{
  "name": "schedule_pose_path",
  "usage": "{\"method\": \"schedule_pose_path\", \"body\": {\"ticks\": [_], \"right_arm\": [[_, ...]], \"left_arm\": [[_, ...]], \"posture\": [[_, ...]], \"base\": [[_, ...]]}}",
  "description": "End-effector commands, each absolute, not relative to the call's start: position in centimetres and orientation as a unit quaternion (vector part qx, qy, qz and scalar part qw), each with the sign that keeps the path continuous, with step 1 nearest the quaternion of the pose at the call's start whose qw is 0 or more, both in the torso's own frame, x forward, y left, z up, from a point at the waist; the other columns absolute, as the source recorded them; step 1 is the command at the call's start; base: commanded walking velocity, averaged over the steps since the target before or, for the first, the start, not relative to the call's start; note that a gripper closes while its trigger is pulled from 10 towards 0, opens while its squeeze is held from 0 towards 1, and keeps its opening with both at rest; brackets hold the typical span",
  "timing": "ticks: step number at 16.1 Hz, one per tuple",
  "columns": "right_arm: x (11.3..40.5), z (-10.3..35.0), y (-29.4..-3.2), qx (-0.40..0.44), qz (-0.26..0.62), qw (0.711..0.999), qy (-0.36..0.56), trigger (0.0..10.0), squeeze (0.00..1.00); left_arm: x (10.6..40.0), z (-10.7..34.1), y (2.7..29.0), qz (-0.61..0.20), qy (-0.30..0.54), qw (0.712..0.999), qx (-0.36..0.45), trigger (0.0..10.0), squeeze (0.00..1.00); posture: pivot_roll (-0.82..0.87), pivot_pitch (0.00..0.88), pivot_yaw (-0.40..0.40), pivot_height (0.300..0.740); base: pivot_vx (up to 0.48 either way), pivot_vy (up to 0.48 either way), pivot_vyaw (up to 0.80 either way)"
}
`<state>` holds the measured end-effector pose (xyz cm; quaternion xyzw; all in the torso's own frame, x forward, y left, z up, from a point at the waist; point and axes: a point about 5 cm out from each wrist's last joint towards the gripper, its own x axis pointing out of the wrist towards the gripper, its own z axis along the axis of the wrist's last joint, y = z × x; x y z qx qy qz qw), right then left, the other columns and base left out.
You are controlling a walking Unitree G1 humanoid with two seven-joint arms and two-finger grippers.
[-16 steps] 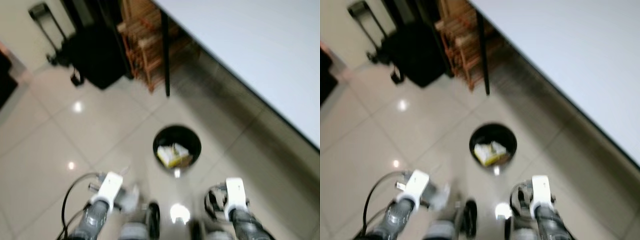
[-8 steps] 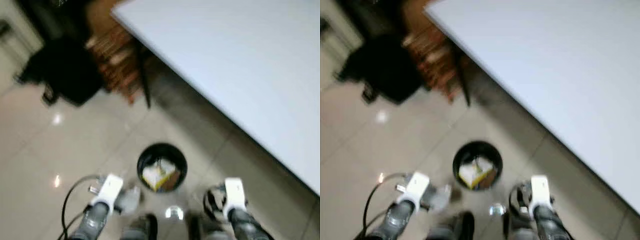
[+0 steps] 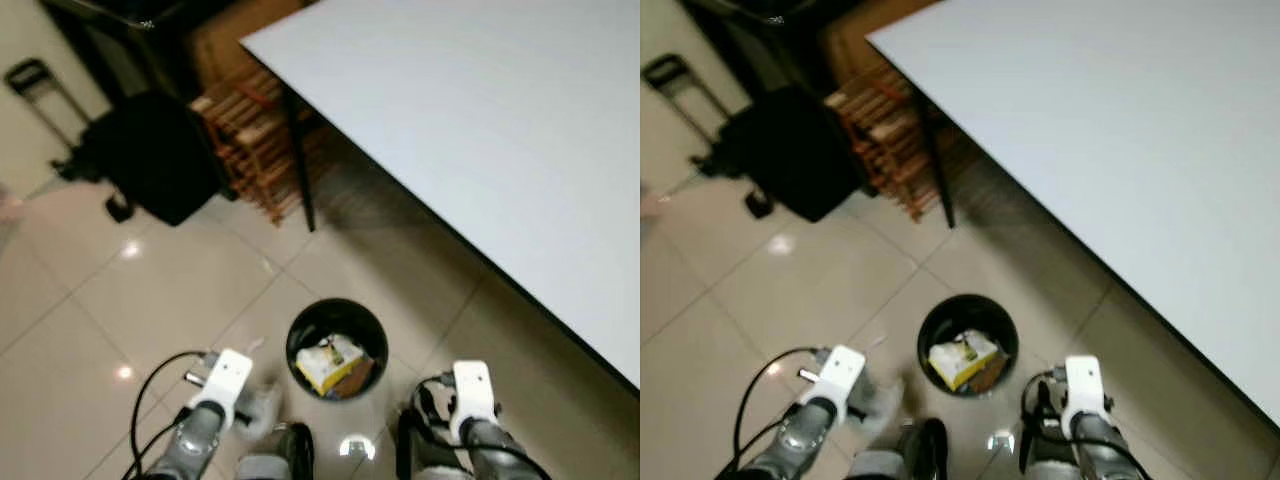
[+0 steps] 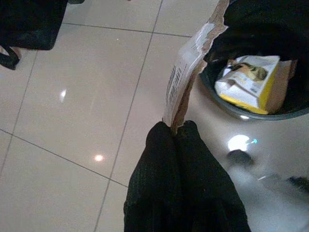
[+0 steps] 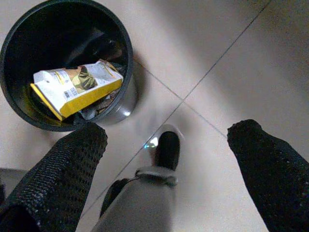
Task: Picking trash to rubbish bin
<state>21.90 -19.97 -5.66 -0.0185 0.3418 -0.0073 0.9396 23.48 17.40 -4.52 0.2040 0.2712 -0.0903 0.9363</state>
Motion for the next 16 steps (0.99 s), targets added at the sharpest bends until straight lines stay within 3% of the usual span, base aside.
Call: {"method": "schedule_pose_path", "body": {"ticks": [1, 16], "right_arm": [[20.87, -6.33, -20.16, -0.017, -0.011, 0.932, 0.363, 10.0, 0.0], [20.27, -6.7, -20.23, -0.023, -0.01, 0.926, 0.376, 10.0, 0.0]], "left_arm": [[22.82, -5.01, 17.67, -0.094, 0.287, 0.93, 0.208, 10.0, 0.0], [22.24, -5.7, 17.4, -0.103, 0.322, 0.919, 0.202, 10.0, 0.0]], "posture": [[0.04, 0.262, 0.107, 0.74], [0.04, 0.283, 0.101, 0.74]], "base": [[0.0, 0.0, 0.0], [0.0, 0.0, 0.0]]}}
